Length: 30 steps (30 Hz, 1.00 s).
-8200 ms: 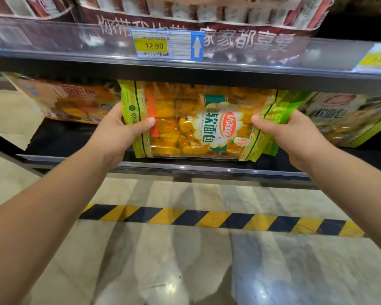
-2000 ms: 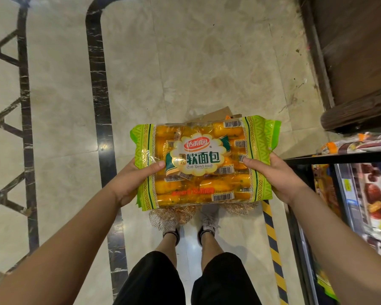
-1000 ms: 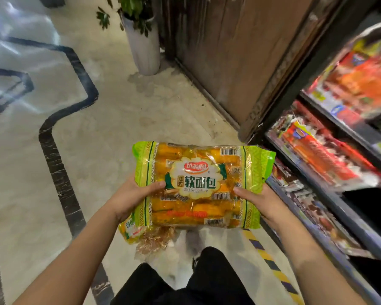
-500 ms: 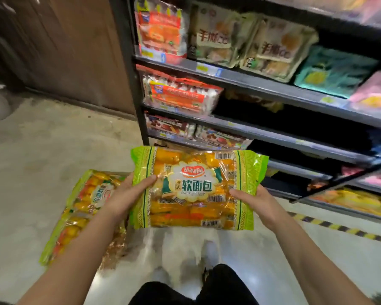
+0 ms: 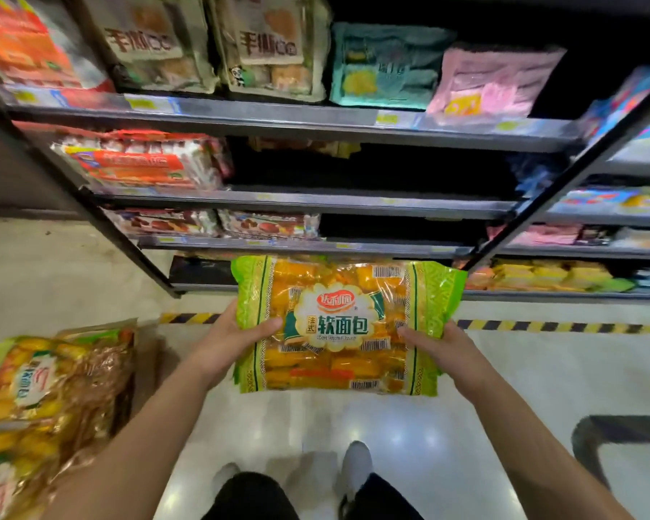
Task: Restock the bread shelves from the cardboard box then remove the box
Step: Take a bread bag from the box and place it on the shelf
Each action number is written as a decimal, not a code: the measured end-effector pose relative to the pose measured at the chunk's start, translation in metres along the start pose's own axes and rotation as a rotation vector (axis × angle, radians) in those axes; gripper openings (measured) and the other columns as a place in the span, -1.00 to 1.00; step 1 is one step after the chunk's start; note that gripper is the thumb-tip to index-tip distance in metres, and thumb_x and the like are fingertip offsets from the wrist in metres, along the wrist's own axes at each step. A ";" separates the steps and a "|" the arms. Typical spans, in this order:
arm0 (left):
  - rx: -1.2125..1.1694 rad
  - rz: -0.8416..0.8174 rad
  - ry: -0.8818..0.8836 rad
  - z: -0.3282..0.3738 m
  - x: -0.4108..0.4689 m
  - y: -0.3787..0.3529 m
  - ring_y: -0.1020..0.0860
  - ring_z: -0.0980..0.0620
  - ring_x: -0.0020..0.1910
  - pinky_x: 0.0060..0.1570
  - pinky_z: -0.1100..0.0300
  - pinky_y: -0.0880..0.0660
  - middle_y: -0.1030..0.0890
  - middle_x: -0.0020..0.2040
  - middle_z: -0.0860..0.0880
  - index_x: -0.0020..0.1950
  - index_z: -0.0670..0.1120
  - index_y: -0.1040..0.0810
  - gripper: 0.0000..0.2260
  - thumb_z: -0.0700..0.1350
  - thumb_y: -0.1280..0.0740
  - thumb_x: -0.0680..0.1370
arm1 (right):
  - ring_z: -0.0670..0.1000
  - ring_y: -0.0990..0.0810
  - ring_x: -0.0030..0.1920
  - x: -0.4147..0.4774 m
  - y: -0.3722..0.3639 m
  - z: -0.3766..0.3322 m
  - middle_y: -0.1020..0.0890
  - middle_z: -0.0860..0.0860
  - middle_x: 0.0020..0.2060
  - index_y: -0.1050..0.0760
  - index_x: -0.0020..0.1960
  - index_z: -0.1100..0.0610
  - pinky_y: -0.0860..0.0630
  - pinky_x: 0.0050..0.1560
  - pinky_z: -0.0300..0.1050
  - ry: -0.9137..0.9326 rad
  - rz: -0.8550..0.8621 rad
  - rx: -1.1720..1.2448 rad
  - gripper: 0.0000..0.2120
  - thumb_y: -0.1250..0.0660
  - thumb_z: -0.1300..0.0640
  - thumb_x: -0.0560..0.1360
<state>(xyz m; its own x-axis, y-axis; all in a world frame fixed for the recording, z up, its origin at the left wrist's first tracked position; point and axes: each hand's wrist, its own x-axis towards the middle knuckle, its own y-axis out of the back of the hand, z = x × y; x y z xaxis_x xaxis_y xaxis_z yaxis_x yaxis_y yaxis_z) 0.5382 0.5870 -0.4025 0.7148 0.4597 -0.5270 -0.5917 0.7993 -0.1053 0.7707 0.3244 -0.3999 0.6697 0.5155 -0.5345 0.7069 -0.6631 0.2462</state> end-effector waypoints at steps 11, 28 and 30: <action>0.031 0.108 0.040 -0.015 0.093 -0.057 -0.69 0.00 0.15 0.24 -0.16 -0.59 -0.70 0.21 0.04 0.40 0.14 -0.48 -0.14 0.25 -0.67 0.15 | 0.01 -0.71 0.09 0.087 0.061 0.022 -0.74 -0.07 0.08 -0.62 0.25 -0.10 -0.63 0.14 0.09 -0.043 -0.023 -0.064 -0.64 -0.53 -0.03 0.47; 0.048 0.234 -0.045 -0.239 0.398 -0.076 -0.69 -0.01 0.17 0.15 0.01 -0.58 -0.72 0.20 0.02 0.37 0.04 -0.53 -0.46 -0.16 -0.53 0.40 | -0.22 -0.71 -0.03 0.402 0.047 0.247 -0.75 -0.23 -0.03 -0.68 0.11 -0.10 -0.62 0.08 -0.12 0.100 0.034 -0.076 -0.76 -0.56 0.02 0.45; 0.044 0.238 -0.069 -0.266 0.430 -0.076 -0.69 -0.02 0.17 0.10 0.02 -0.59 -0.71 0.21 0.01 0.39 0.04 -0.50 -0.45 -0.18 -0.52 0.42 | -0.25 -0.71 -0.08 0.435 0.047 0.268 -0.75 -0.21 -0.06 -0.69 0.16 -0.03 -0.60 -0.09 -0.29 0.140 0.022 -0.117 -0.73 -0.56 0.01 0.46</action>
<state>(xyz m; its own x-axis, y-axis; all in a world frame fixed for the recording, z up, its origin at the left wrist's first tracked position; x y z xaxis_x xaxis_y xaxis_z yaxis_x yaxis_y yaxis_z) 0.7910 0.6206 -0.8454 0.5816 0.6615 -0.4735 -0.7311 0.6803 0.0523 1.0338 0.3724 -0.8372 0.7047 0.5772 -0.4125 0.7079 -0.6115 0.3535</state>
